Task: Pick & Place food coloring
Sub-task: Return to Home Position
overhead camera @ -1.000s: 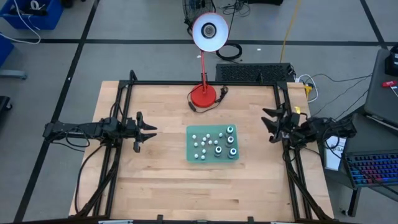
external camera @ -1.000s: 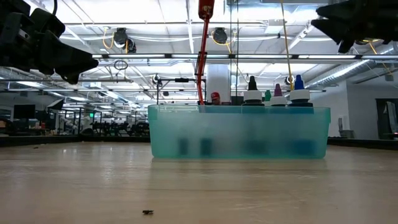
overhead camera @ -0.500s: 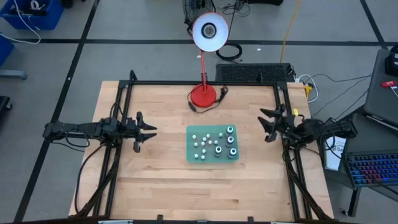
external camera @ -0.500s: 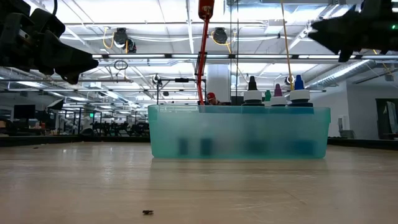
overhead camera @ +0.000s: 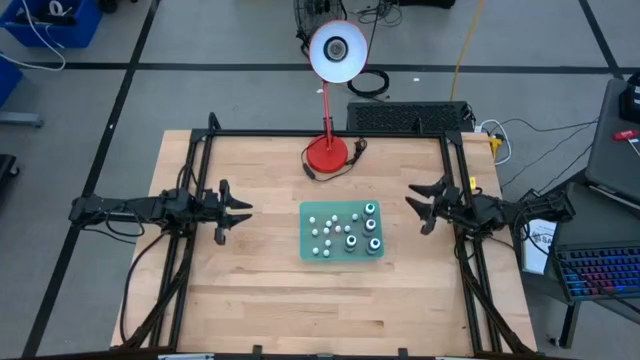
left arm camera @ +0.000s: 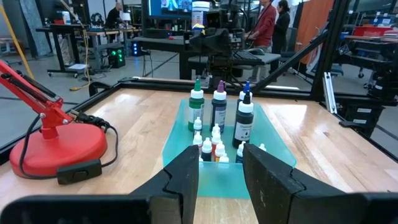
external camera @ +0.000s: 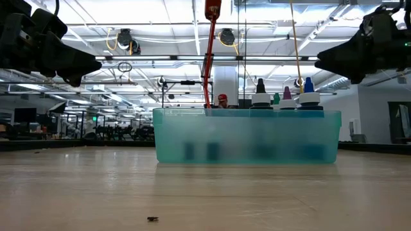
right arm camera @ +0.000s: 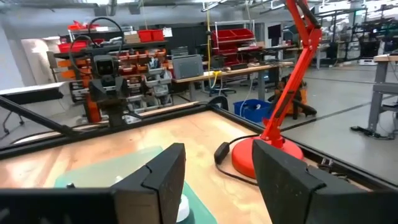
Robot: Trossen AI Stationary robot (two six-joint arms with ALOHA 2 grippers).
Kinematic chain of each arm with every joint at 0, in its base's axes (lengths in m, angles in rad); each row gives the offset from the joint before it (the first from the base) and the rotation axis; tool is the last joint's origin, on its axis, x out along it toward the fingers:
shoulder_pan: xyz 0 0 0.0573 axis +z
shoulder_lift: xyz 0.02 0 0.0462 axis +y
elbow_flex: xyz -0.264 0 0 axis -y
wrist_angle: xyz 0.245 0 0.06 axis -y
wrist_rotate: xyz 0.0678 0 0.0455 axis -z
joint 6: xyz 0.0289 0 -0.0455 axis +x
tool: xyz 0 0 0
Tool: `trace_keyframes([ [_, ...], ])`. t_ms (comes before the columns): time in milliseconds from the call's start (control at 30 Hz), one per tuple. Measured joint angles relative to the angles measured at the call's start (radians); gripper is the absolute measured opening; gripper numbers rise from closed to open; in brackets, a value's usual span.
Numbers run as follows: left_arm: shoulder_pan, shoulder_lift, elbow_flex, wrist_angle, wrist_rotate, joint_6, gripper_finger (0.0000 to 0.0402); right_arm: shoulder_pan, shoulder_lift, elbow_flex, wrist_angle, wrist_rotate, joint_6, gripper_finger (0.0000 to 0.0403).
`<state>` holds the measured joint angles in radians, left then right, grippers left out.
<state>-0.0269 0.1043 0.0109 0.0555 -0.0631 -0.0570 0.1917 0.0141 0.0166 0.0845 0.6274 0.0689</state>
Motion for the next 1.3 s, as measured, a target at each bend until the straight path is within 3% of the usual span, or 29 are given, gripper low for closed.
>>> trace_keyframes([
  [1300,0.000,0.000,0.000,0.000,0.002,0.000,0.0127,0.000,0.001,-0.002,0.017,-0.001,-0.002,0.0176],
])
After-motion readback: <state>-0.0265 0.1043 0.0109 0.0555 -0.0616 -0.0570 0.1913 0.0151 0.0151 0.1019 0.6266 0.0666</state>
